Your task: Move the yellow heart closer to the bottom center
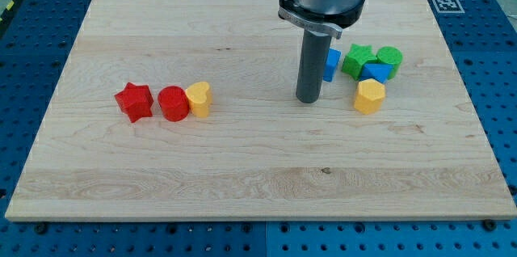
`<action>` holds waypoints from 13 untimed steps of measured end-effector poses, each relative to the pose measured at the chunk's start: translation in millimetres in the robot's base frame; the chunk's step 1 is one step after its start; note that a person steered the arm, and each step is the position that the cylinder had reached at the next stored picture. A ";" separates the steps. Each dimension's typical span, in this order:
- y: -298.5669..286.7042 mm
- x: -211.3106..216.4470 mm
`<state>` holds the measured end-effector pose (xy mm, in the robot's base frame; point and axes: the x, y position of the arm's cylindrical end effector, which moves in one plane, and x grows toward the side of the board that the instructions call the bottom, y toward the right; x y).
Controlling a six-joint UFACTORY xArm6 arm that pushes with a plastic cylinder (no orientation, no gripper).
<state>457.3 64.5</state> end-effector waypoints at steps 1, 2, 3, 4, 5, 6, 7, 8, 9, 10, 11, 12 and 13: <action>-9.8 0.0; -38.0 -31.0; -63.0 -47.1; -106.2 -53.8; -150.5 -53.8; -161.5 -39.2; -158.2 -8.8; -156.7 -5.6; -152.7 1.7; -152.7 4.0; -151.4 15.8; -151.4 15.8; -151.4 17.1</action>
<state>474.4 -87.0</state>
